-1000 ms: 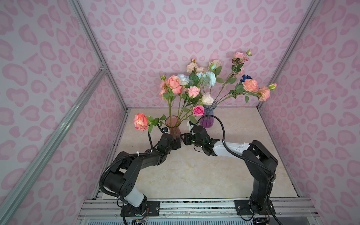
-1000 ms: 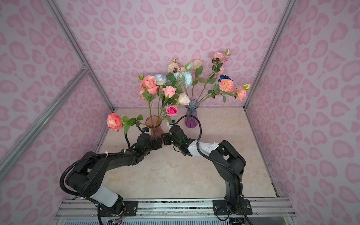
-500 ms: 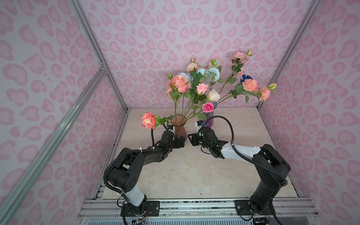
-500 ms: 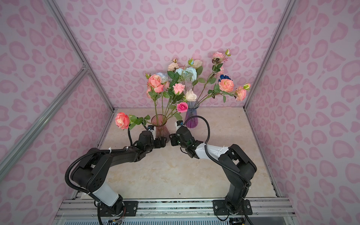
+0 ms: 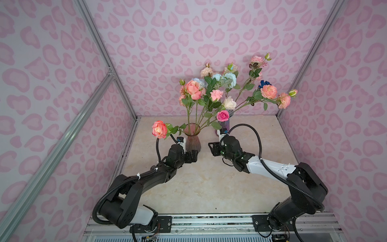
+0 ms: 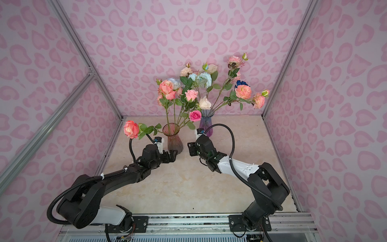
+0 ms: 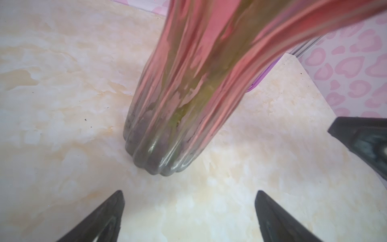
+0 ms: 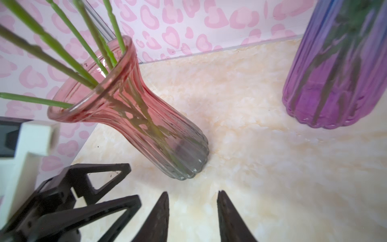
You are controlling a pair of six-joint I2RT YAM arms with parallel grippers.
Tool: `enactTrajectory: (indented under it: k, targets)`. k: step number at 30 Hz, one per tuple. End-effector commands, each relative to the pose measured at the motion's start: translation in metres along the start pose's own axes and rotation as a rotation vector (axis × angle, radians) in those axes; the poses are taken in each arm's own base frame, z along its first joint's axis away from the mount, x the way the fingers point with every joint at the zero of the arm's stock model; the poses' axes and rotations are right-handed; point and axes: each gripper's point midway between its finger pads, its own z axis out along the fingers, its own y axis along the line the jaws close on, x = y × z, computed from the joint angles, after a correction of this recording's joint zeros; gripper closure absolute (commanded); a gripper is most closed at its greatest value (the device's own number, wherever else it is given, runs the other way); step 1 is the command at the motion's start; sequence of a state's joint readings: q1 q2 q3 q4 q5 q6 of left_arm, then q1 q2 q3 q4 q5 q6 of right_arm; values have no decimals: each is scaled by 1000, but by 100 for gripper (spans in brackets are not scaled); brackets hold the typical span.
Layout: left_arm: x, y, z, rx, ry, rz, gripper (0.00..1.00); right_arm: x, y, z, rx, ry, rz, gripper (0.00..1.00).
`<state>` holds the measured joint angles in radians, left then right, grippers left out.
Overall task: Arrange the flowers into the vase
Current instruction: 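Open both grippers and draw them back from the red vase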
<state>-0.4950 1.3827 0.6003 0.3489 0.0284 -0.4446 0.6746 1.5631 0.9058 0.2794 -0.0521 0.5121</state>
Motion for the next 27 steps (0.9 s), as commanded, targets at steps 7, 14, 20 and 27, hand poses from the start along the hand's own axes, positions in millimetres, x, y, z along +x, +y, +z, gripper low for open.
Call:
enactTrajectory:
  k: [7,14,20,27]
  targets:
    - [-21,-1,-87,-78,-90,-25,2,-11,-26,-57,108,-17,-40,56]
    - [-23,24,-145,-188,-165,-128,2,-24,-35,-101,161,-81,-62,52]
    - [-8,46,-177,-293,-144,-156,1,-39,-31,-123,167,-108,-136,47]
    - [-23,88,-224,-554,-300,-434,2,-69,-6,-153,146,-223,-209,1]
